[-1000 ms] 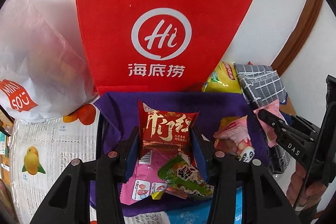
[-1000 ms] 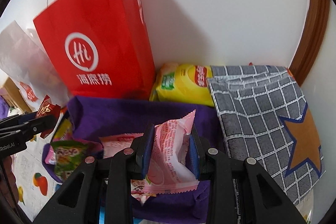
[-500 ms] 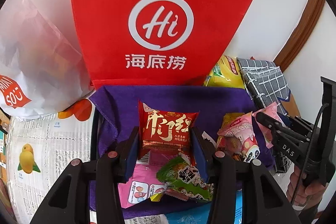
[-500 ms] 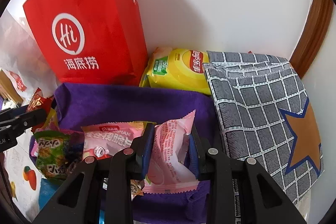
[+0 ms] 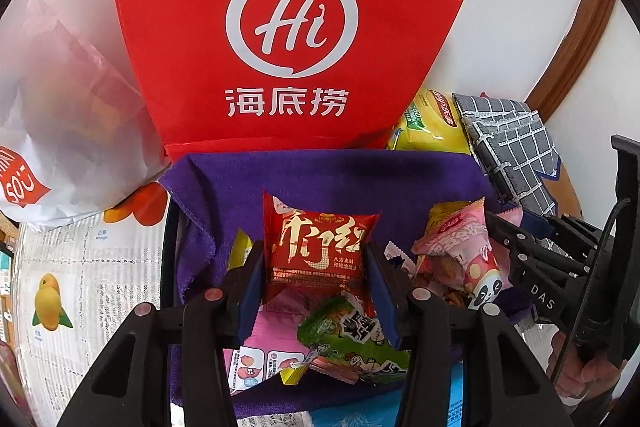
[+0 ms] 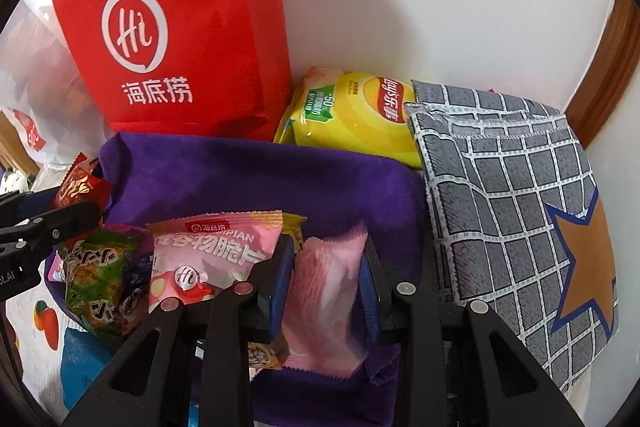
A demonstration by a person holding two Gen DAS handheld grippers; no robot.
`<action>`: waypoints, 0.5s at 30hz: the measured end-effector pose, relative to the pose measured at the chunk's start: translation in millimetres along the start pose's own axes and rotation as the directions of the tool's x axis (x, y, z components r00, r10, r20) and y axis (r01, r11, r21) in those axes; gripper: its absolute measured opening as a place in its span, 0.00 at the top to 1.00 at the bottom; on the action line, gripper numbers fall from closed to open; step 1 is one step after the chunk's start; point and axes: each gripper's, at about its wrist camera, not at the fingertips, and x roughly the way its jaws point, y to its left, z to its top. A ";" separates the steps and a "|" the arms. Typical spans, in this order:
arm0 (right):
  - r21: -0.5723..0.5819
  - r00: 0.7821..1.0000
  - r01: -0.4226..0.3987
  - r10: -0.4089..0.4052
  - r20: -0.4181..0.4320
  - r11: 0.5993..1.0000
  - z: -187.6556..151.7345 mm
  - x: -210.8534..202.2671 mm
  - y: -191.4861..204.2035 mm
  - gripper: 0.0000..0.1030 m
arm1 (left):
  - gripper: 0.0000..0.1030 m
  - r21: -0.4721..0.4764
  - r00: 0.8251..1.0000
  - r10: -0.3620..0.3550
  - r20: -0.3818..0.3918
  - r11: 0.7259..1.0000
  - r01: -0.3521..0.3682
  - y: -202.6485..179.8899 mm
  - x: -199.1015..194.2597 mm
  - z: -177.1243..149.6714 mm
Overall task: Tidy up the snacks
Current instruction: 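Lower the red and pink packets onto the towel and open both tools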
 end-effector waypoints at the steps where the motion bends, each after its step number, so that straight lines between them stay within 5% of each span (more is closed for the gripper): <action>1: -0.004 1.000 0.000 0.000 0.000 1.000 0.0 -0.2 1.0 0.69 | 0.54 0.002 1.000 0.003 0.000 1.000 -0.003 -0.3 0.1 0.0; 11: -0.021 1.000 -0.003 0.004 0.022 1.000 0.7 -10.2 5.3 0.61 | 0.53 0.027 1.000 0.022 0.015 0.999 -0.022 -4.9 -4.2 1.3; 15: -0.016 0.999 -0.012 0.013 0.052 1.000 2.7 -18.7 5.5 0.54 | 0.37 0.032 0.999 0.018 0.042 0.999 -0.020 -6.4 -14.5 2.7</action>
